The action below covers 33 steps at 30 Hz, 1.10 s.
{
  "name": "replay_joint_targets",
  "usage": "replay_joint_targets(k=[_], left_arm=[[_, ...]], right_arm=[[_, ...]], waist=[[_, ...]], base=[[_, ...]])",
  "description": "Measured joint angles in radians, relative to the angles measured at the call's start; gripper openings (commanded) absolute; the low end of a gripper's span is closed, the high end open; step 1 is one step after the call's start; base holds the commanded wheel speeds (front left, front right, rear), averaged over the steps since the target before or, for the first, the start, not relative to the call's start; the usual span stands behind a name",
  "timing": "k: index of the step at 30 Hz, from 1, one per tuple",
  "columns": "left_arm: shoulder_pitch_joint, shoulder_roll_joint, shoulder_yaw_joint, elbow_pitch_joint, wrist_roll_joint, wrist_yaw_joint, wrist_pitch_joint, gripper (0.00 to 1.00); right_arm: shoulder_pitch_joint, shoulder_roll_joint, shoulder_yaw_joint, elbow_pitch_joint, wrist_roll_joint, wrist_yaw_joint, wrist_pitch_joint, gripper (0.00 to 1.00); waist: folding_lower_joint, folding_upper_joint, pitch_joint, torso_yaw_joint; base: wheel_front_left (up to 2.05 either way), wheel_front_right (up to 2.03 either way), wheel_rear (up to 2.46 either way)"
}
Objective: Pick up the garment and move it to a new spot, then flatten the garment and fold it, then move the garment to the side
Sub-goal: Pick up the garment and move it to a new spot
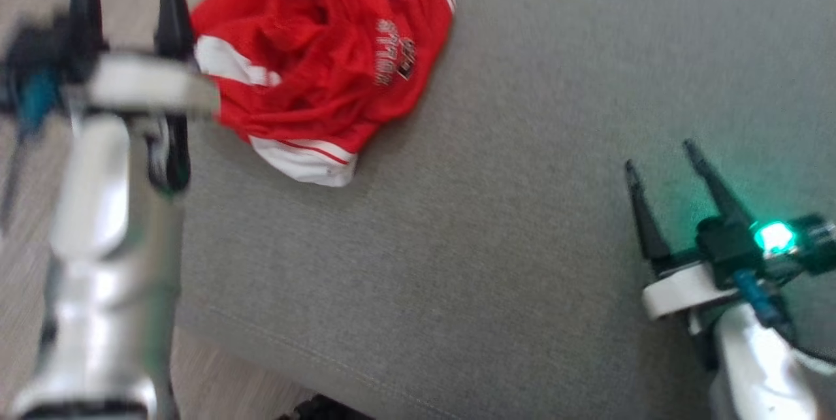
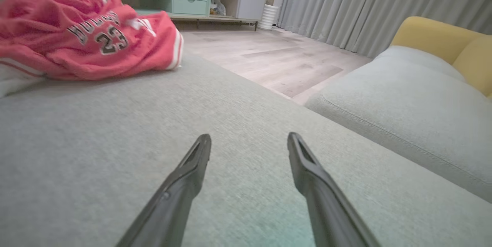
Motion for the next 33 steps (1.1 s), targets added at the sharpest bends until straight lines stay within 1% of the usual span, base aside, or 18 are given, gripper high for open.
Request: replay_joint_targets(k=[4,8,14,18,19,20,21,24,25,27,30,33], left_arm=[[-0.200,-0.002,0.002,0.187,-0.074,-0.048,0.119,1.00],[-0.335,0.000,-0.010,0.340,-0.136,-0.072,0.190,1.00],[-0.398,0.010,-0.119,0.496,-0.201,-0.076,0.265,1.00],[-0.418,0.027,-0.153,0.577,-0.253,-0.081,0.307,1.00],[-0.419,0.032,-0.168,0.590,-0.258,-0.081,0.312,0.56],[-0.419,0.034,-0.183,0.601,-0.263,-0.081,0.314,0.08],[-0.419,0.035,-0.195,0.608,-0.269,-0.081,0.312,0.00],[-0.419,0.039,-0.230,0.609,-0.297,-0.081,0.272,0.00],[-0.421,0.050,-0.251,0.605,-0.302,-0.081,0.223,0.00],[-0.425,0.073,-0.269,0.602,-0.302,-0.081,0.175,0.00],[-0.448,0.103,-0.298,0.588,-0.301,-0.081,0.126,0.00],[-0.487,0.122,-0.332,0.557,-0.300,-0.081,0.099,0.00]], right_arm=[[-0.031,-0.046,-0.016,-0.018,-0.025,0.000,0.000,1.00],[-0.054,-0.060,-0.021,-0.059,-0.033,0.000,-0.010,1.00],[-0.105,-0.064,0.002,-0.099,-0.033,0.000,-0.014,1.00],[-0.126,-0.062,0.007,-0.122,-0.033,0.000,-0.021,1.00],[-0.131,-0.059,0.007,-0.125,-0.033,0.000,-0.022,1.00],[-0.133,-0.056,0.008,-0.128,-0.033,0.000,-0.022,1.00],[-0.134,-0.054,0.008,-0.129,-0.033,0.000,-0.022,1.00],[-0.136,-0.050,0.007,-0.127,-0.033,0.000,-0.022,1.00],[-0.141,-0.048,0.005,-0.111,-0.032,0.000,-0.022,1.00],[-0.146,-0.046,0.003,-0.091,-0.032,0.000,-0.022,1.00],[-0.152,-0.039,0.001,-0.060,-0.022,0.000,-0.020,1.00],[-0.146,-0.028,0.000,-0.027,-0.008,0.000,-0.012,1.00]], waist=[[0.0002,0.0000,0.085,-0.022],[-0.0001,0.0000,0.158,-0.046],[-0.0003,0.0000,0.223,-0.098],[-0.0004,0.0000,0.256,-0.124],[-0.0003,0.0000,0.262,-0.129],[-0.0003,0.0000,0.266,-0.133],[-0.0004,0.0000,0.269,-0.136],[-0.0003,0.0000,0.265,-0.139],[-0.0003,0.0000,0.255,-0.138],[-0.0001,0.0000,0.240,-0.139],[-0.0001,0.0000,0.207,-0.143],[-0.0001,0.0000,0.164,-0.151]], base=[[0.00,0.00,0.00],[0.00,0.00,0.00],[0.00,0.00,0.00],[0.00,0.00,0.00],[0.00,0.00,0.00],[0.00,0.00,0.00],[0.00,0.00,0.00],[0.00,0.00,0.00],[0.00,0.00,0.00],[0.00,0.00,0.00],[0.00,0.00,0.00],[0.00,0.00,0.00]])
